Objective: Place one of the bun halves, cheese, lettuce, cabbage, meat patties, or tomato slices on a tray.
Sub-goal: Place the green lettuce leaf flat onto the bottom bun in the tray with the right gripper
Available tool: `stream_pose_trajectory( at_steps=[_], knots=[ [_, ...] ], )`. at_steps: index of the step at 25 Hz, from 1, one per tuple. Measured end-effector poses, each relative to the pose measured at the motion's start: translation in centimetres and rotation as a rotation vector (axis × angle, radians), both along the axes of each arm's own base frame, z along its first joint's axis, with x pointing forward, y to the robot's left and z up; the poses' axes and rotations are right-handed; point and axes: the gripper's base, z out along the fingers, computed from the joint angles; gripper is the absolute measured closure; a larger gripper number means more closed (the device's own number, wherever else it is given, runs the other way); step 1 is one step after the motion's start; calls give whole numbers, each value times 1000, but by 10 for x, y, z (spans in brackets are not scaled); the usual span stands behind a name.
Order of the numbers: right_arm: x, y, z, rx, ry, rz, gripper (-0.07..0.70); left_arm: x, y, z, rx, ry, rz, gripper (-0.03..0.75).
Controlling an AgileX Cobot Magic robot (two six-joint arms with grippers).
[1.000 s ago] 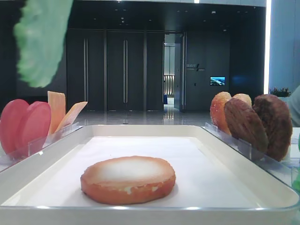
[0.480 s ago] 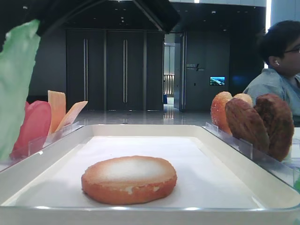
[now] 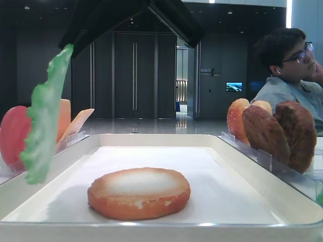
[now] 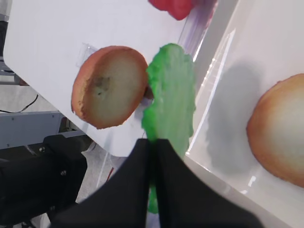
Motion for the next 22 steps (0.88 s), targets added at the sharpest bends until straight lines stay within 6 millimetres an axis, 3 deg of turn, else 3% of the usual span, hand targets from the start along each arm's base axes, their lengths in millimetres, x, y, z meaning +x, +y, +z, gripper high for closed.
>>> stream_pose_trajectory(
  at_steps=[12, 22],
  knots=[
    [5, 1, -16, -68, -15, 25, 619, 0, 0, 0, 0, 0, 0, 263],
    [18, -16, -22, -184, -74, 19, 619, 0, 0, 0, 0, 0, 0, 263]
  ],
)
